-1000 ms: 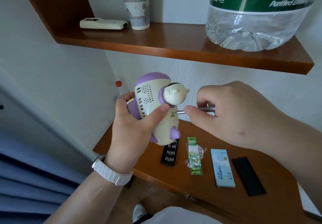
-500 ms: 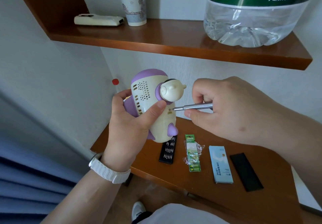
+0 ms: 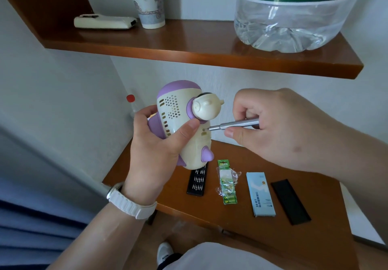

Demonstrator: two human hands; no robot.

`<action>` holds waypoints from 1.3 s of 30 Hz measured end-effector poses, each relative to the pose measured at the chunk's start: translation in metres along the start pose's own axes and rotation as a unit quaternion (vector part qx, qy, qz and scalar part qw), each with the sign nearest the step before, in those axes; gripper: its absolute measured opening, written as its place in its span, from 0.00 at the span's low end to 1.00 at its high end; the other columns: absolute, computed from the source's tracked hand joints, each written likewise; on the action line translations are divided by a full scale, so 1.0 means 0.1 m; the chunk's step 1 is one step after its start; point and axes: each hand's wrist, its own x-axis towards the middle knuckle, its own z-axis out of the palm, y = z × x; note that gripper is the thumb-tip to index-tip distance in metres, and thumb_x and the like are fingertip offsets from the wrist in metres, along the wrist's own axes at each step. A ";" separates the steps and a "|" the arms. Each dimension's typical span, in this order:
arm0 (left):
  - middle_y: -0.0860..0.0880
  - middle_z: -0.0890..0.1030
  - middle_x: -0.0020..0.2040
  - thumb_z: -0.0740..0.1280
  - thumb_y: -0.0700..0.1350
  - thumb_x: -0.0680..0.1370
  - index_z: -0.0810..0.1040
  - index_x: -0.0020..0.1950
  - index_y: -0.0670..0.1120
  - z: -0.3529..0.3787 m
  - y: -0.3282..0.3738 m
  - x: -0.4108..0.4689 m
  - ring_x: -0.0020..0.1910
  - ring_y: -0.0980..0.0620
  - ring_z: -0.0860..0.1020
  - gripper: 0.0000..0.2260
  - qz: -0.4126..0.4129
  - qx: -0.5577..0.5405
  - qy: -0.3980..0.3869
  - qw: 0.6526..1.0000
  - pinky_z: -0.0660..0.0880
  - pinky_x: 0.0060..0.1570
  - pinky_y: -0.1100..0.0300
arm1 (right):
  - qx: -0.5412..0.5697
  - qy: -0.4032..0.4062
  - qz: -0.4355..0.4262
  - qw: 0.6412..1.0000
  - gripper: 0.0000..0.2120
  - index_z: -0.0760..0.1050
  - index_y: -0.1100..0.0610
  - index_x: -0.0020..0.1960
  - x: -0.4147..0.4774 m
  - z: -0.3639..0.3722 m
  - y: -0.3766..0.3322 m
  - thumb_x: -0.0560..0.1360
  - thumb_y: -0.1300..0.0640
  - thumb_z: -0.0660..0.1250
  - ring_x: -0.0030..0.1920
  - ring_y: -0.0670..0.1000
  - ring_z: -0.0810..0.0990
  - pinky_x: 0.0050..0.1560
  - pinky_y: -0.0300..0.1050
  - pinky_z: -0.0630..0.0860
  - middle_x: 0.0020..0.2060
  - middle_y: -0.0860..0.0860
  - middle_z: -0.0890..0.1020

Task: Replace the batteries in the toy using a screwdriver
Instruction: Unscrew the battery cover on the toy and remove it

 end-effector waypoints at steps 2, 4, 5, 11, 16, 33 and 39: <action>0.54 0.81 0.53 0.76 0.54 0.64 0.68 0.65 0.51 0.01 -0.01 0.01 0.48 0.59 0.84 0.33 -0.002 0.001 -0.002 1.000 0.80 0.33 0.64 | 0.026 0.004 -0.001 1.000 0.10 0.68 0.47 0.38 0.00 0.01 0.02 0.71 0.45 0.67 0.34 0.44 0.74 0.26 0.35 0.63 0.25 0.47 0.74; 0.54 0.81 0.53 0.76 0.54 0.64 0.68 0.64 0.52 0.02 -0.01 0.02 0.48 0.58 0.84 0.32 0.001 0.002 -0.004 1.000 0.80 0.33 0.63 | 0.057 0.013 -0.001 0.998 0.07 0.72 0.47 0.39 0.00 0.03 0.04 0.71 0.48 0.70 0.33 0.45 0.76 0.30 0.36 0.69 0.26 0.47 0.76; 0.54 0.81 0.52 0.76 0.54 0.64 0.68 0.64 0.52 0.03 -0.01 0.02 0.48 0.57 0.84 0.32 0.002 0.003 -0.004 1.000 0.80 0.33 0.63 | 0.072 0.018 -0.001 0.997 0.06 0.74 0.48 0.40 0.00 0.04 0.05 0.71 0.51 0.71 0.33 0.45 0.76 0.33 0.34 0.71 0.26 0.47 0.77; 0.55 0.80 0.52 0.76 0.55 0.63 0.68 0.64 0.52 0.03 -0.03 0.04 0.48 0.60 0.83 0.32 0.007 0.009 -0.004 1.000 0.79 0.34 0.65 | 0.127 0.027 0.006 0.991 0.02 0.82 0.47 0.44 0.01 0.06 0.06 0.71 0.52 0.71 0.39 0.41 0.78 0.36 0.28 0.71 0.32 0.41 0.80; 0.55 0.81 0.53 0.76 0.55 0.63 0.68 0.64 0.53 0.02 -0.06 0.07 0.48 0.58 0.83 0.32 0.004 0.013 -0.001 1.000 0.80 0.35 0.65 | 0.072 0.079 -0.001 0.994 0.17 0.78 0.51 0.35 0.03 0.16 0.06 0.77 0.42 0.64 0.29 0.48 0.75 0.26 0.36 0.66 0.25 0.44 0.75; 0.54 0.81 0.54 0.77 0.56 0.62 0.68 0.63 0.54 -0.04 -0.11 0.09 0.49 0.57 0.83 0.32 -0.009 0.007 0.004 1.000 0.80 0.36 0.64 | 0.023 0.034 0.009 0.999 0.22 0.71 0.52 0.31 0.05 0.14 0.00 0.73 0.38 0.58 0.22 0.47 0.67 0.25 0.37 0.58 0.21 0.47 0.68; 0.55 0.80 0.52 0.76 0.54 0.63 0.68 0.63 0.53 0.00 -0.11 0.08 0.47 0.62 0.83 0.32 -0.009 0.006 -0.001 1.000 0.79 0.33 0.67 | 0.014 0.017 0.016 1.000 0.23 0.70 0.55 0.29 0.06 0.17 0.05 0.73 0.39 0.58 0.23 0.49 0.66 0.26 0.40 0.59 0.21 0.49 0.68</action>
